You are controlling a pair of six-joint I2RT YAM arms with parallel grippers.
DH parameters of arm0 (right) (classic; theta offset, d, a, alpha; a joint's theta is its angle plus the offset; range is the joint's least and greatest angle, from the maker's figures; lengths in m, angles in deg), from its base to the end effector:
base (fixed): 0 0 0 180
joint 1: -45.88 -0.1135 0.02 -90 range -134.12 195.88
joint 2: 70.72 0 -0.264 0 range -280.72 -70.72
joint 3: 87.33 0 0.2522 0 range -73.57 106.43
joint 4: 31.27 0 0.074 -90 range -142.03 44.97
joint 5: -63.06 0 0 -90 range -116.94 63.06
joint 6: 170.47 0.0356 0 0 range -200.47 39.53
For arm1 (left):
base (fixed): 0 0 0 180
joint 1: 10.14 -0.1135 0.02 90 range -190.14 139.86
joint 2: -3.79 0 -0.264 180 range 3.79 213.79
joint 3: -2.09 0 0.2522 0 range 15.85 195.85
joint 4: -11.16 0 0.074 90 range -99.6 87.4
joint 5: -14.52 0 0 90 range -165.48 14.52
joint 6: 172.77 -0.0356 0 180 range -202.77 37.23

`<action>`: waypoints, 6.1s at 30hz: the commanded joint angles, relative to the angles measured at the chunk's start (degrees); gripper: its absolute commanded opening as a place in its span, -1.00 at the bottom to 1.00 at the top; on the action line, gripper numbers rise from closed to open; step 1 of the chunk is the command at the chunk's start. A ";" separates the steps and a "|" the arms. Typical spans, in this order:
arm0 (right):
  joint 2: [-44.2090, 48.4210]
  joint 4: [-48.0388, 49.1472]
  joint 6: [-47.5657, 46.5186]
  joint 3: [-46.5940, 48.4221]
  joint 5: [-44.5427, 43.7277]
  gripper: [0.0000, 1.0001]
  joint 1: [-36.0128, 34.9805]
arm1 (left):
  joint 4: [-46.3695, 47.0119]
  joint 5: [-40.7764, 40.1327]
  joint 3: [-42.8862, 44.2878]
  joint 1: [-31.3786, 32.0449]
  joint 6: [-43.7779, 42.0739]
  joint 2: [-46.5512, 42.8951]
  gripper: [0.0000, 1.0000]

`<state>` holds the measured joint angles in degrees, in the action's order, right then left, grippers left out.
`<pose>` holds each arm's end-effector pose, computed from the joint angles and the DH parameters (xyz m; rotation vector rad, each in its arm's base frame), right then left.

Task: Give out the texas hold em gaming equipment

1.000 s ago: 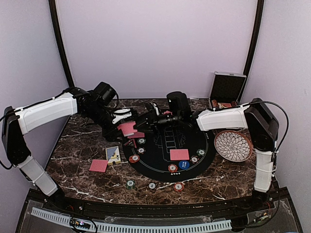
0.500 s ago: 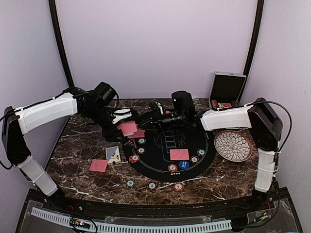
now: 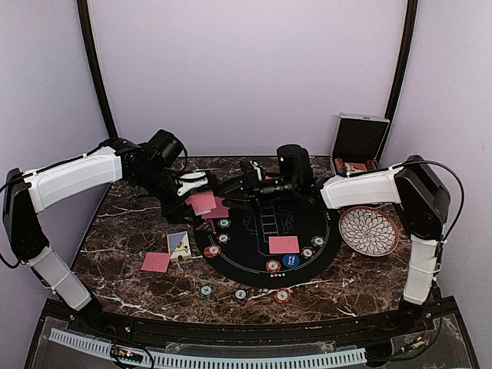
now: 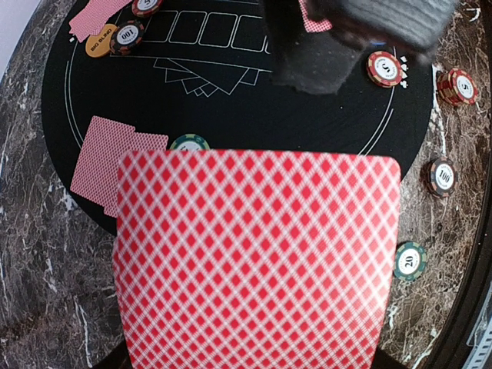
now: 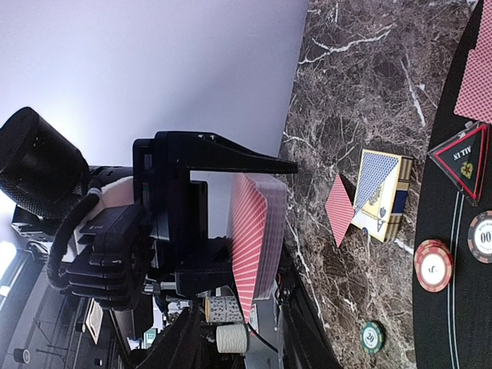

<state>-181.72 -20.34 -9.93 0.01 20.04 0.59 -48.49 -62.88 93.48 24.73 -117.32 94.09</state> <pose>0.2921 0.3321 0.2371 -0.2642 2.3082 1.9928 0.2665 -0.1952 0.2895 1.5349 2.0750 -0.2868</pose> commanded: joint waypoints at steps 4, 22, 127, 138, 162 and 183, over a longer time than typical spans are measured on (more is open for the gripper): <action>-2.52 1.12 -0.54 3.09 1.33 -0.40 -1.95 | 0.40 0.56 -0.11 -0.29 -0.52 -1.05 -1.00; -4.62 2.51 1.19 5.88 2.41 -0.90 -3.04 | 0.45 0.12 -0.54 -0.25 -0.53 -1.21 -1.00; 22.67 -3.64 -4.92 -24.04 -24.45 0.97 -0.79 | -0.48 0.83 -0.11 -0.24 -0.76 -2.66 -1.00; 15.06 1.13 3.23 -22.36 -22.93 0.97 -4.42 | -0.17 1.16 0.24 -0.24 -0.53 -2.31 -1.00; -1.29 -5.65 -5.66 2.17 -10.64 0.69 -3.25 | -0.83 2.14 3.84 0.54 0.27 0.58 -1.00; -1.21 -1.52 -2.72 0.28 -9.58 0.63 -3.24 | -1.06 2.04 2.92 0.72 0.00 0.18 -1.00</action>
<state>-184.30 -25.45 -13.66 1.28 10.55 -2.43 -49.05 -62.07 95.64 25.12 -117.65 95.27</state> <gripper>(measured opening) 0.819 0.676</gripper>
